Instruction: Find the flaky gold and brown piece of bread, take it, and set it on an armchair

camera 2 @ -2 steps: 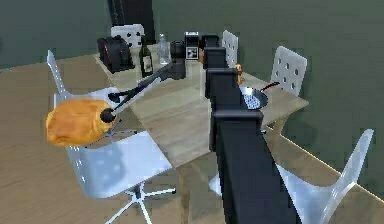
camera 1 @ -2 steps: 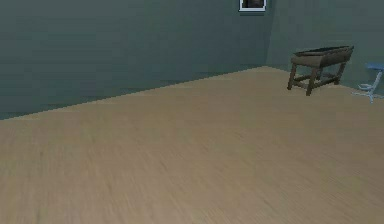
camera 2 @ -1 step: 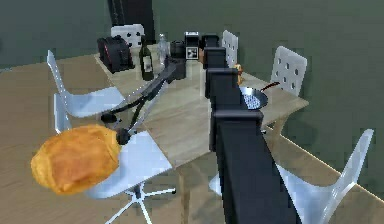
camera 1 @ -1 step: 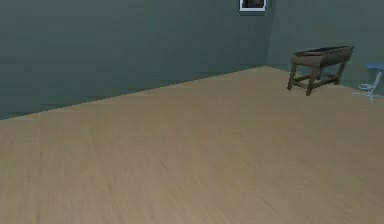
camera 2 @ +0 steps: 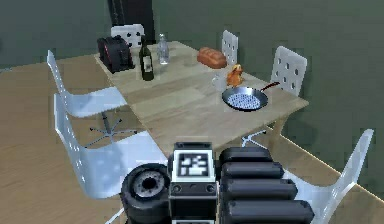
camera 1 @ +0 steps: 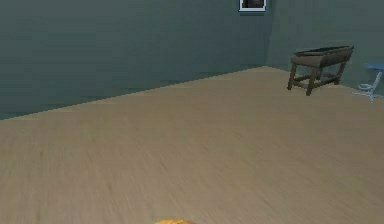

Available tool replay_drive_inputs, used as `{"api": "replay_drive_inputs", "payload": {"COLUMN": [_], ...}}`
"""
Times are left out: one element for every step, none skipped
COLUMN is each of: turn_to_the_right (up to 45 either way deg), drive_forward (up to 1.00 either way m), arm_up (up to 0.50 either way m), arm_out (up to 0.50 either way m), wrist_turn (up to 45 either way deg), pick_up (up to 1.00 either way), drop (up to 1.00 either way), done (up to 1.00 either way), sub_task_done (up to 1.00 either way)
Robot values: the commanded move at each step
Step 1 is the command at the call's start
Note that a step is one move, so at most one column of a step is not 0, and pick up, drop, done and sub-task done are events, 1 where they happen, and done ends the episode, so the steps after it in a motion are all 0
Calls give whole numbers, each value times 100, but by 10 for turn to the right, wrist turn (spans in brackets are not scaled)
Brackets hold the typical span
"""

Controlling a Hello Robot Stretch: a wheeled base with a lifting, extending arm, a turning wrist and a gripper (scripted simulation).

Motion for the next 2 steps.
{"api": "replay_drive_inputs", "payload": {"turn_to_the_right": [-450, -270], "drive_forward": [0, 0], "arm_up": [0, 0], "arm_out": [0, 0], "wrist_turn": [0, 0], "pick_up": [0, 0], "drop": [0, 0], "done": [0, 0], "sub_task_done": [0, 0]}}
